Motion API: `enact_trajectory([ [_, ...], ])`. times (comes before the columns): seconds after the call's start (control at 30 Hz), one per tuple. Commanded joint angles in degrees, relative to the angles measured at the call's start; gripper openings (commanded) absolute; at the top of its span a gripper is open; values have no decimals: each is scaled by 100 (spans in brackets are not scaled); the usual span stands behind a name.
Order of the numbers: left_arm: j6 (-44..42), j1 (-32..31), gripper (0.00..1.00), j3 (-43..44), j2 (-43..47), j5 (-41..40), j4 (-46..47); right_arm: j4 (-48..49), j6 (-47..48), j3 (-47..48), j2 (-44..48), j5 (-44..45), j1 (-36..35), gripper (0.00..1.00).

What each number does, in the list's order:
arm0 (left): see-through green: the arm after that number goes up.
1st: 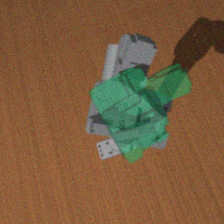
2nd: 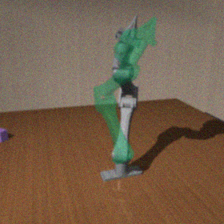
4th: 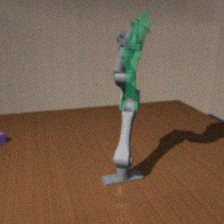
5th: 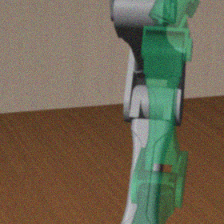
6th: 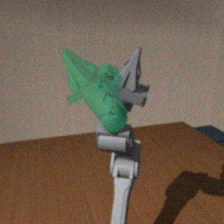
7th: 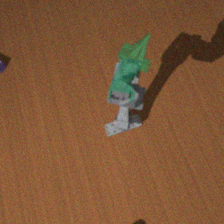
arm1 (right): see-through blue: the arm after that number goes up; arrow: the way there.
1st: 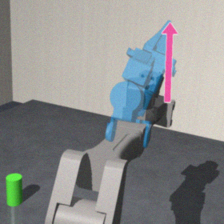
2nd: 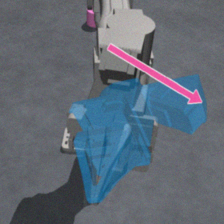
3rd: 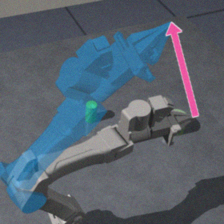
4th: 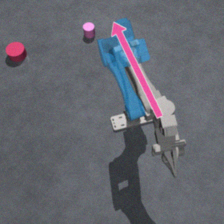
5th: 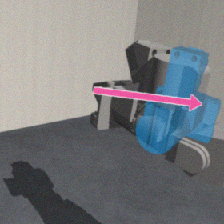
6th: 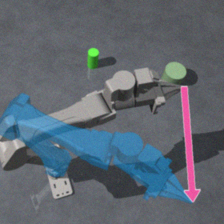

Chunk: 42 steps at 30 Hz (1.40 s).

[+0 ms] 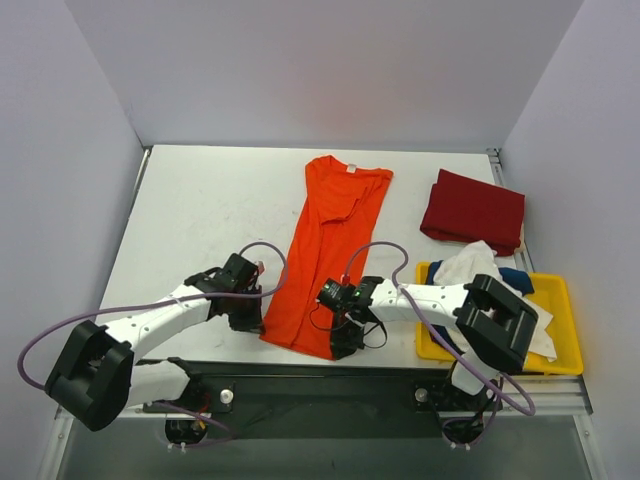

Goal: Fold and stack the t-shirts
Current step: Grab the bottom of the folded rectangular tshirt with both arms, then fold the folded rectangular tshirt in 1/3 of the way

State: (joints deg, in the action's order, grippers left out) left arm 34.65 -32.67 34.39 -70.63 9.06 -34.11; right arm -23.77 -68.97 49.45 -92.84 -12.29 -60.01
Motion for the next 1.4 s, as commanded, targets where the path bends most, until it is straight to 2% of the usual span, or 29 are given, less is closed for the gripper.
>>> enact_trajectory([
  [0.0, 278, -126, 0, 103, 461, 175, -323, -909, 59, -172, 520, 34, -37, 0],
  [0.3, 832, -214, 0, 462, 1174, 447, -781, -1884, 130, 187, 1320, 148, -11, 0],
  [0.47, 885, -205, 0, 1060, 885, 387, -650, -2018, 138, 284, 1768, 306, 331, 0],
  [0.6, 859, -214, 0, 1482, 289, 368, -308, -2018, 611, 381, 1787, 333, 1041, 0],
  [0.97, 587, -135, 0, 3037, -1391, 122, 114, -2079, 1982, 1558, 786, 140, 2597, 0],
  [1.37, 261, 313, 0, 4760, -3210, 140, 115, -2211, 3117, 3130, -690, -176, 3820, 0],
])
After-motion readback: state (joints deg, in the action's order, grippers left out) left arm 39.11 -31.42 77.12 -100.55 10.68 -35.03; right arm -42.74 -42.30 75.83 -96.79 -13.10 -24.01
